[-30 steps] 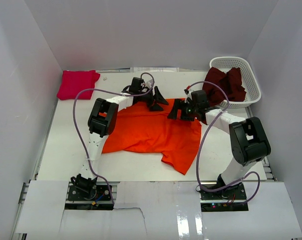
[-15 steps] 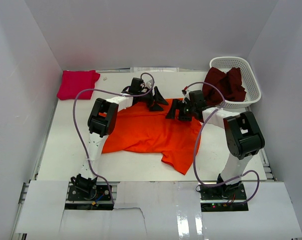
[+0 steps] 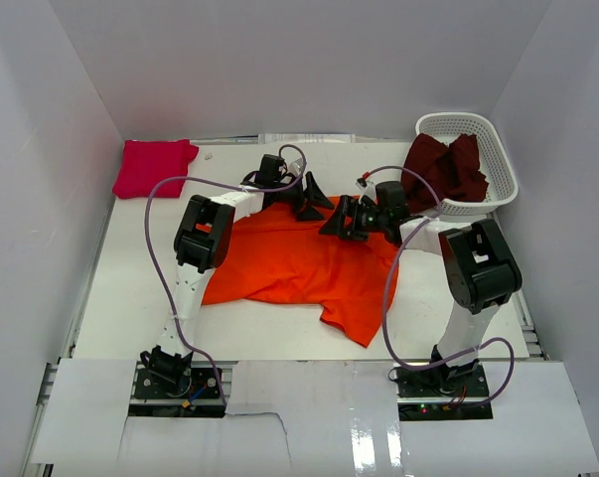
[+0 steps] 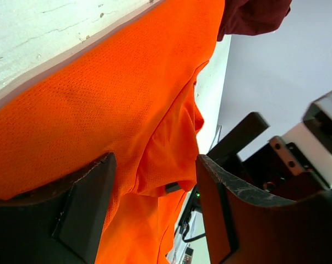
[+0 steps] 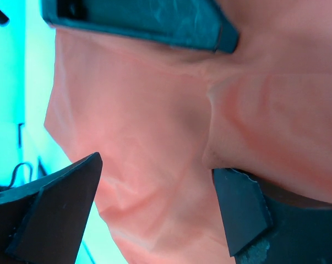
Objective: Fold and stack the t-shirts
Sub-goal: Fold the flattened tshirt in 1/3 of the way
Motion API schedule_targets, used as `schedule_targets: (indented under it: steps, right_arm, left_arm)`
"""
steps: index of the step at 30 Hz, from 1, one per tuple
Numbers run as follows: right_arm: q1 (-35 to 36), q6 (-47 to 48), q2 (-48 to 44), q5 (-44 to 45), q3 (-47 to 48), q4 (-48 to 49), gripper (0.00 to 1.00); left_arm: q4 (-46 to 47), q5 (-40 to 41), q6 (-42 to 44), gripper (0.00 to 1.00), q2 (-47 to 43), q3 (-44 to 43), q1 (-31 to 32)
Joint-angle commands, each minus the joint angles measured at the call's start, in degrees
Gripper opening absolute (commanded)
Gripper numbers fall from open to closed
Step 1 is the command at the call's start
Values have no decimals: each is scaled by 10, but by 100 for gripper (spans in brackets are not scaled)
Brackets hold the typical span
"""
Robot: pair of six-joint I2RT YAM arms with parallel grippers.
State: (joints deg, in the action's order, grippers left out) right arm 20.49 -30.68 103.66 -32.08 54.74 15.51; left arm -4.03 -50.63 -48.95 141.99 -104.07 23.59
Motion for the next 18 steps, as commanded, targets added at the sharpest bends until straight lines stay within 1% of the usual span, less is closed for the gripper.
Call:
schedule_targets:
  steps: [1, 8, 14, 15, 16, 18]
  right_arm:
    - [2, -39, 20, -61, -11, 51, 85]
    - [2, -93, 23, -133, -29, 94, 83]
    - [1, -105, -9, -148, -45, 98, 83]
    - [1, -96, -22, -142, -44, 88, 83]
    - [1, -59, -28, -129, -39, 35, 83]
    - [3, -20, -45, -72, -19, -25, 83]
  left_arm:
    - [-27, 19, 18, 72, -8, 13, 3]
    - [-27, 19, 18, 72, -9, 15, 5]
    - [-27, 20, 19, 72, -12, 23, 6]
    - [-26, 20, 19, 72, -14, 23, 7]
    - [-26, 20, 18, 72, -14, 24, 7]
    - [-26, 20, 18, 72, -15, 24, 8]
